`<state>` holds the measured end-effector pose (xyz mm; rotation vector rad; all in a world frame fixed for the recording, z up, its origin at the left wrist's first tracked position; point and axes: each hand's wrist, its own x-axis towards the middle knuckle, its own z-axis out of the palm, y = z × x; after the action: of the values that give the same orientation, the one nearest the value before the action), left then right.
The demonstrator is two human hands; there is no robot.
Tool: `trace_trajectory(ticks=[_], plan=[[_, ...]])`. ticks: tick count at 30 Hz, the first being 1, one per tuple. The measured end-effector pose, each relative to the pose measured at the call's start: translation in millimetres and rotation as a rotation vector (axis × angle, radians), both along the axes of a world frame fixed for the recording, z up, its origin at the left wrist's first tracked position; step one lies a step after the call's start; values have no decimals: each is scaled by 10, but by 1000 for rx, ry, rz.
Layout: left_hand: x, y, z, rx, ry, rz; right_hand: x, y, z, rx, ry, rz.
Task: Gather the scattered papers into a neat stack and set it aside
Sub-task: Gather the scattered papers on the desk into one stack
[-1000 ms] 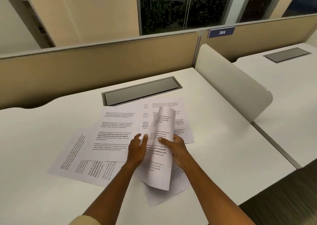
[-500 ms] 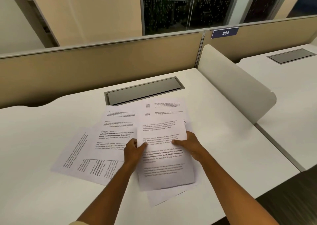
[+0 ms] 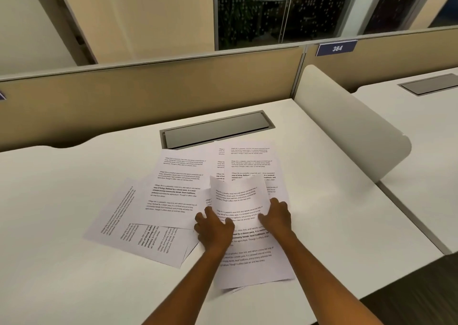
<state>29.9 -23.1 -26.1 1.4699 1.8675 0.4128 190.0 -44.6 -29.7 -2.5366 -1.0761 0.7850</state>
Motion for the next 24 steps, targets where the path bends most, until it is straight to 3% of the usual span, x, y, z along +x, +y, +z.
trace_trajectory(ticks=[13, 17, 24], plan=[[-163, 120, -15, -36, -188, 142, -176, -56, 54, 46, 99, -112], [-220, 148, -3, -90, -327, 196, -292, -80, 24, 93, 160, -128], [-280, 102, 17, -81, -433, 201, -420, -173, 18, 300, 556, -259]])
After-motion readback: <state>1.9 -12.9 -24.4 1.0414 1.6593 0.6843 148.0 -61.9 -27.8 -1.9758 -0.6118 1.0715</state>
